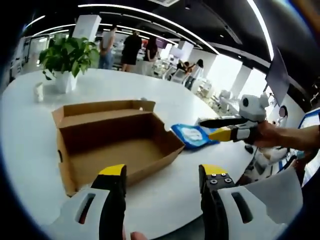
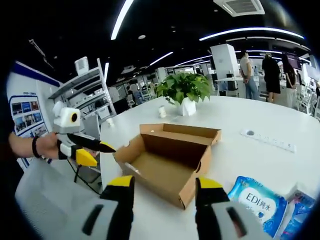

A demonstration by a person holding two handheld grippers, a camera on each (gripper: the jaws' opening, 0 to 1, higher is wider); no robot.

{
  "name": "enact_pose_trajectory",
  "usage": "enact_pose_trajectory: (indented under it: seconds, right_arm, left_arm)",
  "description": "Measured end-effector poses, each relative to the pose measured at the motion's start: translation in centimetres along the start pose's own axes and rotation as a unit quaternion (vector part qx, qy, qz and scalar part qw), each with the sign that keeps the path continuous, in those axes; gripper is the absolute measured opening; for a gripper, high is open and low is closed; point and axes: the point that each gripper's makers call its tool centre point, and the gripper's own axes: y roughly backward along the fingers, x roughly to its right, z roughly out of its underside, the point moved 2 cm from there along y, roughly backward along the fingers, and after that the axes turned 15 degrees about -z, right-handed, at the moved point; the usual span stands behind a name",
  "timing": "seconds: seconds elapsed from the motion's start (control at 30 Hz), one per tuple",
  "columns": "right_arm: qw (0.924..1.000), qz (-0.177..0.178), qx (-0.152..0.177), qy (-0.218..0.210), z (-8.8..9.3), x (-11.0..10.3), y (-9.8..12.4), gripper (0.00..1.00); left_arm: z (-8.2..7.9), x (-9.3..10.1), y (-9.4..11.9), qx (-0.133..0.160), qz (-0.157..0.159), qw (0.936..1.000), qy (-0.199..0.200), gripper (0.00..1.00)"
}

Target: Operate the shoe box by opening the lid, removing the specified soft item, and placing it in the target area until the item is outside and the box remains undamaged.

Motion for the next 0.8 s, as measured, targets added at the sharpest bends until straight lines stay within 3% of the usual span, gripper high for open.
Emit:
enact_pose_trajectory:
  seconds: [0.5, 0.8]
  right_arm:
    - [0.9987, 0.039, 0.032, -0.01, 0.3, -1.5, 0.8, 0.48]
    - [0.9976, 0.056, 0.037, -0.016, 1.5, -2.6, 1.9, 0.49]
  left_arm:
    - [-0.7, -4.5, 0.2, -0.022, -0.001, 0.999, -0.04, 0.59]
    - [-0.8, -6.6, -1.0, -0.044, -0.001, 0.9948, -0.092, 0.59]
